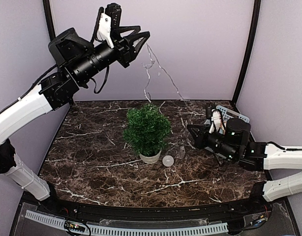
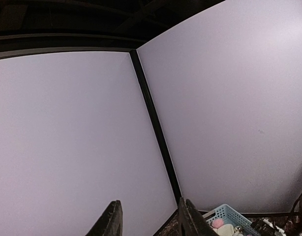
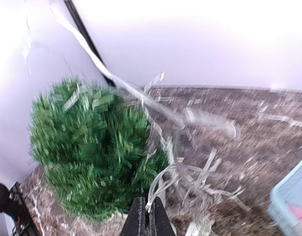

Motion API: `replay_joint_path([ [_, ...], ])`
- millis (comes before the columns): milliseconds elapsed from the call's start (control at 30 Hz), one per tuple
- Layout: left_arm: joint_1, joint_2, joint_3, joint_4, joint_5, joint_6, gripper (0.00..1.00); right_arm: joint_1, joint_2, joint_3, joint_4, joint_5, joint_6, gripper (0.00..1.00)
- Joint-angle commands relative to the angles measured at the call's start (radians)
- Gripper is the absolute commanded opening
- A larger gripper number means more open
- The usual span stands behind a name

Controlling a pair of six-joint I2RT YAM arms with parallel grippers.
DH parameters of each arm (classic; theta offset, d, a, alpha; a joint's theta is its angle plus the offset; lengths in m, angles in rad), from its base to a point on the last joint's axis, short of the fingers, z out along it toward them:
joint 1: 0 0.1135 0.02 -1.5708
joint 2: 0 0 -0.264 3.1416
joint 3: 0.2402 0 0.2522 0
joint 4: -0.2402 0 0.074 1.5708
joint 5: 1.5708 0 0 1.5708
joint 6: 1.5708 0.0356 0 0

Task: Decorate the small christmas tree
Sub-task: Pass from the left arm to the right

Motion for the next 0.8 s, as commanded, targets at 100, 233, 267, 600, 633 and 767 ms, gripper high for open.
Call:
replay_joint_path([
  [100, 0.005, -0.066, -0.038, 0.016, -0.014, 0.015, 0.0, 0.004, -0.171, 0.163, -0.185, 0.173, -0.145, 0.0],
  [233, 0.005, -0.064, -0.047, -0.014, 0.034, -0.004, 0.0, 0.004, -0.175, 0.278, -0.208, 0.161, -0.213, 0.0],
  [267, 0.005, -0.061, -0.051, -0.017, 0.042, -0.01, 0.0, 0.004, -0.169, 0.305, -0.208, 0.15, -0.228, 0.0],
  [600, 0.005, -0.008, -0.116, -0.021, 0.183, -0.148, 0.02, 0.004, -0.072, 0.455, -0.18, -0.01, -0.275, 0.0],
  [633, 0.006, 0.008, -0.118, -0.024, 0.192, -0.157, 0.02, 0.005, -0.066, 0.461, -0.179, -0.03, -0.274, 0.0],
  [767, 0.005, 0.054, -0.121, -0.044, 0.221, -0.196, 0.03, 0.004, -0.06, 0.475, -0.192, -0.072, -0.256, 0.0],
])
